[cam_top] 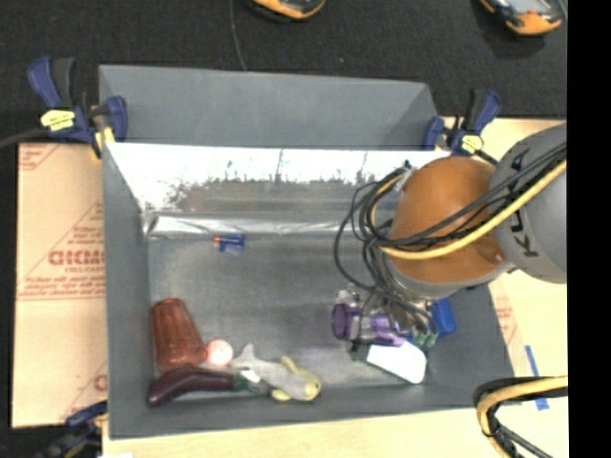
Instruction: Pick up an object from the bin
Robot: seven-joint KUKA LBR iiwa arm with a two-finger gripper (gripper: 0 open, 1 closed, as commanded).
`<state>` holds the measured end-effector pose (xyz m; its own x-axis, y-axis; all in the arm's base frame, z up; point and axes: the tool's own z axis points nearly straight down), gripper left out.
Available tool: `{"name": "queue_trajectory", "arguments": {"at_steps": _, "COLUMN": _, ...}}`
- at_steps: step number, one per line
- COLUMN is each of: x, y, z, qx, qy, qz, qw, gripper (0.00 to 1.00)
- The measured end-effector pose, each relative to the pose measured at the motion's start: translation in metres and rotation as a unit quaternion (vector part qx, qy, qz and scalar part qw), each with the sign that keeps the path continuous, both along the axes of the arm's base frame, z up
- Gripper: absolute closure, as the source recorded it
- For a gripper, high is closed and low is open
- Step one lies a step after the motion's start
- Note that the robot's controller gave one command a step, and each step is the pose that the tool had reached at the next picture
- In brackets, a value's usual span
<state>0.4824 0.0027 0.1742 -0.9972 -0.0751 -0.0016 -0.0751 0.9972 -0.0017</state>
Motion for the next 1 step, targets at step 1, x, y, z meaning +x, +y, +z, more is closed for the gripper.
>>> {"name": "queue_trajectory", "arguments": {"at_steps": 1, "x": 0.0031, "y": 0.0031, "z": 0.0672, "qx": 0.0, "qy": 0.0003, "qz": -0.005, "qw": 1.0, "gripper": 1.0}}
